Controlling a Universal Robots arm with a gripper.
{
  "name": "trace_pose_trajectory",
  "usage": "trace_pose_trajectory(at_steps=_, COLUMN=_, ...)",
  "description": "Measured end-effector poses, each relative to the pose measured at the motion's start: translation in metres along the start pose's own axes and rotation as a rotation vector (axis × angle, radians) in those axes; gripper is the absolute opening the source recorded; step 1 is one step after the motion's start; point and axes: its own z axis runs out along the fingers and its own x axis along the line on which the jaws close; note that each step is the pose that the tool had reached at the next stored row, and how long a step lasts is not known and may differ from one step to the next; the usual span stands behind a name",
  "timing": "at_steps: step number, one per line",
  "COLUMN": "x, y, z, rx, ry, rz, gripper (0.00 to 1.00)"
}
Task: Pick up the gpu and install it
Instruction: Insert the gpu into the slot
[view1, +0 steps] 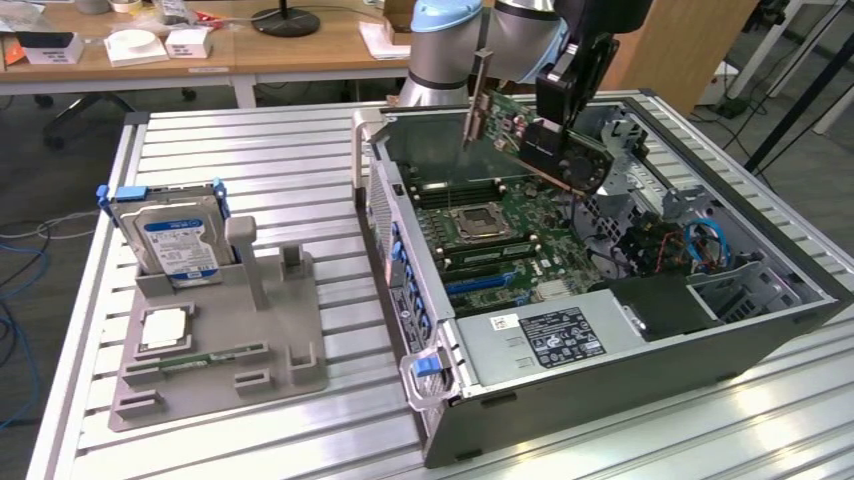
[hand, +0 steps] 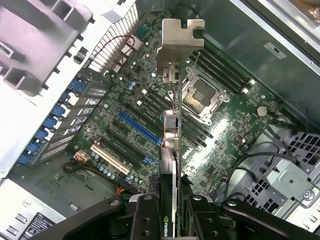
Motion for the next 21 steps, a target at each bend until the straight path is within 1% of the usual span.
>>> trace_pose_trajectory(at_steps=10, x=-0.0007, y=0.0009, z=0.0002, rx=0.0000, ry=-0.0009, rz=-0.032, gripper=0.26)
trace_pose_trajectory(at_steps=21, x=-0.0011, y=0.0016, z=0.0006, rx=-0.0002, ry=-0.0028, rz=-0.108, gripper=0.26)
